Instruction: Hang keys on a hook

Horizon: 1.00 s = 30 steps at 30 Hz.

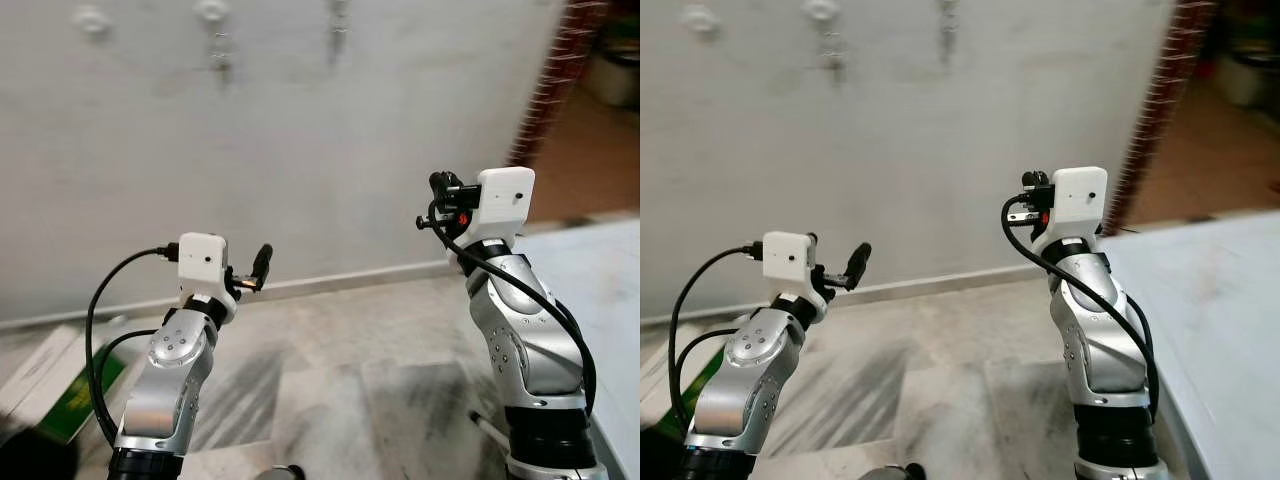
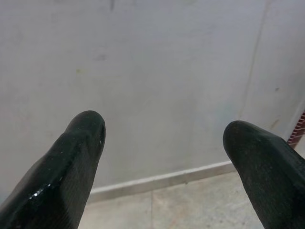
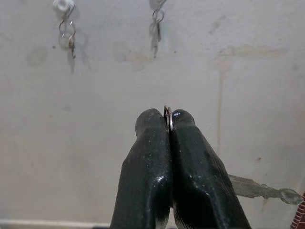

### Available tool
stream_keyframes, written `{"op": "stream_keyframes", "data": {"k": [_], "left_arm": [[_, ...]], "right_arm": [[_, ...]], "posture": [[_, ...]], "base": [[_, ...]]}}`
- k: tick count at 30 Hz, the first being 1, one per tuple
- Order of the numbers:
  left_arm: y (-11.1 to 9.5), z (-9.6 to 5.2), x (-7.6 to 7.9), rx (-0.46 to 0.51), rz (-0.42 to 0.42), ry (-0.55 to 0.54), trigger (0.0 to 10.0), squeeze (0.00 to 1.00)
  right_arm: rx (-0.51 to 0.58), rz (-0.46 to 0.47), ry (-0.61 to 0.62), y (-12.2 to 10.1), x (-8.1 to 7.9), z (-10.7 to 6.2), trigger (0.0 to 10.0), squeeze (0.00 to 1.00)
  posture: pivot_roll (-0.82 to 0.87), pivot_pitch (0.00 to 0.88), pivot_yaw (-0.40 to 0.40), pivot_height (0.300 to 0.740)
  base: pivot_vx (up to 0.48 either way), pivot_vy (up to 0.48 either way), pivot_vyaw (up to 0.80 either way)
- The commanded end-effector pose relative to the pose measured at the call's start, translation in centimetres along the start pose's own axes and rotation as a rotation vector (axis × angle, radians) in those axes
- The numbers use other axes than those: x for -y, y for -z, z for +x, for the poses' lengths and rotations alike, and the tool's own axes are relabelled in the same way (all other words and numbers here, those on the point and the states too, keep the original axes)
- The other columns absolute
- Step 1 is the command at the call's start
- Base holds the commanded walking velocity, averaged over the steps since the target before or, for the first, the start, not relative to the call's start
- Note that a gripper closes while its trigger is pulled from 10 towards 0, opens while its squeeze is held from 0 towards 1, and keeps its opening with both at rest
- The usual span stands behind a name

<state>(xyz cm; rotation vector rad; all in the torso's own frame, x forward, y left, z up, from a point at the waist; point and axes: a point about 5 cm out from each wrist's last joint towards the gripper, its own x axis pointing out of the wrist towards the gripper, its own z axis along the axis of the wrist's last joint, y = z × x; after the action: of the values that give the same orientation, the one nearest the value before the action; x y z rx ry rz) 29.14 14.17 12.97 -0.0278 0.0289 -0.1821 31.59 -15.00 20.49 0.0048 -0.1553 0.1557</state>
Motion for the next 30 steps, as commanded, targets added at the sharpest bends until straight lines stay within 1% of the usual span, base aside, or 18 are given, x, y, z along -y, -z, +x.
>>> {"op": "stream_keyframes", "data": {"k": [1, 10, 14, 23, 25, 27, 28, 29, 30], "left_arm": [[0.1, -0.2, -0.2, -0.001, 0.02, -0.005, 10.0, 0.0], [0.2, -0.3, 0.2, 0.008, 0.031, -0.003, 10.0, 0.0], [0.2, -0.3, 0.3, 0.011, 0.032, -0.003, 10.0, 0.0], [0.3, -0.2, 0.4, 0.012, 0.034, -0.003, 10.0, 0.0], [0.3, -0.2, 0.4, 0.013, 0.033, -0.002, 10.0, 0.0], [0.2, -0.2, 0.4, 0.015, 0.032, -0.003, 10.0, 0.0], [0.2, -0.2, 0.4, 0.015, 0.032, -0.003, 10.0, 0.0], [0.2, -0.1, 0.5, 0.015, 0.03, -0.002, 10.0, 0.0], [0.2, -0.1, 0.5, 0.016, 0.029, 0.0, 10.0, 0.0]], "right_arm": [[0.02, 0.017, -0.021, -0.6, -0.4, 0.1, 10.0, 0.0], [0.023, 0.031, -0.053, -0.8, -0.6, 0.1, 10.0, 0.0], [0.024, 0.037, -0.059, -0.9, -0.5, 0.2, 10.0, 0.0], [0.02, 0.04, -0.059, -1.0, -0.4, 0.2, 10.0, 0.0], [0.017, 0.054, -0.057, -0.9, -0.4, 0.2, 10.0, 0.0], [-0.016, 0.17, -0.061, -0.5, -0.5, 0.2, 10.0, 0.0], [-0.016, 0.17, -0.061, -0.5, -0.5, 0.2, 10.0, 0.0], [-0.051, 0.283, -0.074, -0.1, -0.8, 0.3, 10.0, 0.0], [-0.076, 0.355, -0.094, 0.2, -0.9, 0.2, 10.0, 0.0]], "posture": [[-0.02, 0.08, 0.067, 0.74], [-0.02, 0.076, 0.057, 0.74], [-0.02, 0.078, 0.054, 0.74], [-0.03, 0.077, 0.054, 0.74], [-0.03, 0.077, 0.054, 0.74], [-0.03, 0.077, 0.054, 0.74], [-0.03, 0.077, 0.054, 0.74], [-0.03, 0.077, 0.054, 0.74], [-0.03, 0.076, 0.054, 0.74]], "base": [[0.0, 0.0, 0.79], [0.0, 0.0, 0.79], [0.0, 0.0, 0.54], [0.0, 0.0, 0.0], [0.0, 0.0, 0.0], [0.0, 0.0, 0.0], [0.0, 0.0, 0.0], [0.0, 0.0, 0.0], [0.0, 0.0, 0.0]]}}
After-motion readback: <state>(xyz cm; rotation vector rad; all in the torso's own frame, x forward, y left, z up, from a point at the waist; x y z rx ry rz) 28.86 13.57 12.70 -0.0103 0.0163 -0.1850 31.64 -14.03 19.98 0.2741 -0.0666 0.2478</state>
